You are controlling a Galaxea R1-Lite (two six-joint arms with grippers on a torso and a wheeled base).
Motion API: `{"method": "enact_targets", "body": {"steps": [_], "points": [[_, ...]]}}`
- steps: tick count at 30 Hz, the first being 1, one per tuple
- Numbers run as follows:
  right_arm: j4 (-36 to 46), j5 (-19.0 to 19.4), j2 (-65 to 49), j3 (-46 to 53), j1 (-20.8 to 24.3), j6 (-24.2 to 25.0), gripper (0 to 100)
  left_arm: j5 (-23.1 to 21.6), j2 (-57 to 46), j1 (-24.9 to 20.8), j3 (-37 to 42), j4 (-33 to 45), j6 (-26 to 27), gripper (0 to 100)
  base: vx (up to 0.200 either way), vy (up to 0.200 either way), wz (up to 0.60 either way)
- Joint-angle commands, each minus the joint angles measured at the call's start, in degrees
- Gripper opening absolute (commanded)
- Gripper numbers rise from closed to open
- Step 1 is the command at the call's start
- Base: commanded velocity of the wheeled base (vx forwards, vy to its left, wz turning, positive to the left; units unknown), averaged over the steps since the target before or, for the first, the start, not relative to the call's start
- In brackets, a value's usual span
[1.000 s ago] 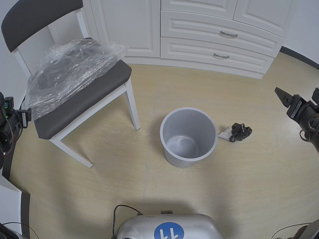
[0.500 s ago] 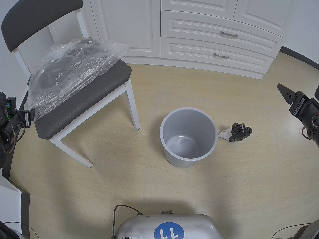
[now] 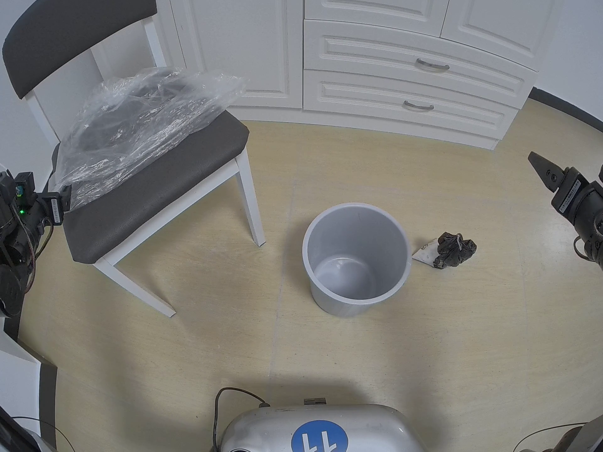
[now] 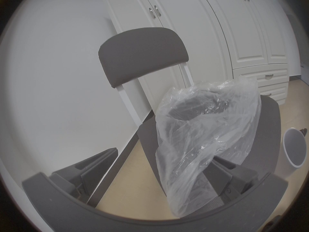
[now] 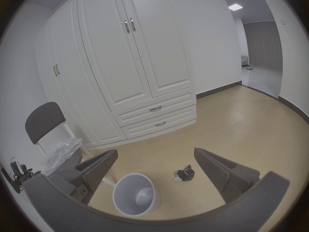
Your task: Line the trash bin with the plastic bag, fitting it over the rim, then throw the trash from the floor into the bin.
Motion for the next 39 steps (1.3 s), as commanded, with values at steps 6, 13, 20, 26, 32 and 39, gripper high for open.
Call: {"method": "enact_targets", "body": {"steps": [6,13,20,26,32,39], "points": [[0.0,0.01,-0.25,-0.06,0.02,-0.01,100,0.06,1.73,-0.14,0.05,-0.21,-0.05,100,0.0,0.0,0.0],[0.0,0.01,-0.25,-0.06,0.02,-0.1,100,0.24,1.11,-0.5,0.67,-0.3,-0.22,0,0.0,0.0,0.0],[0.0,0.01,-0.25,-0.06,0.11,-0.1,100,0.06,-0.03,-0.76,2.07,-3.03,-0.14,0,0.0,0.0,0.0],[0.0,-0.16,-0.6,-1.64,1.34,-2.74,100,-0.02,-6.36,-5.33,9.63,-9.71,-1.28,0,0.0,0.0,0.0],[-0.09,-0.25,1.24,-2.96,7.76,-8.54,100,-2.13,-10.58,-14.56,12.18,-10.67,-3.48,0,0.0,0.0,0.0],[-7.03,0.81,6.25,1.79,7.58,-9.95,100,-4.07,-12.07,-24.84,11.74,-14.63,-4.27,0,0.0,0.0,0.0]]}}
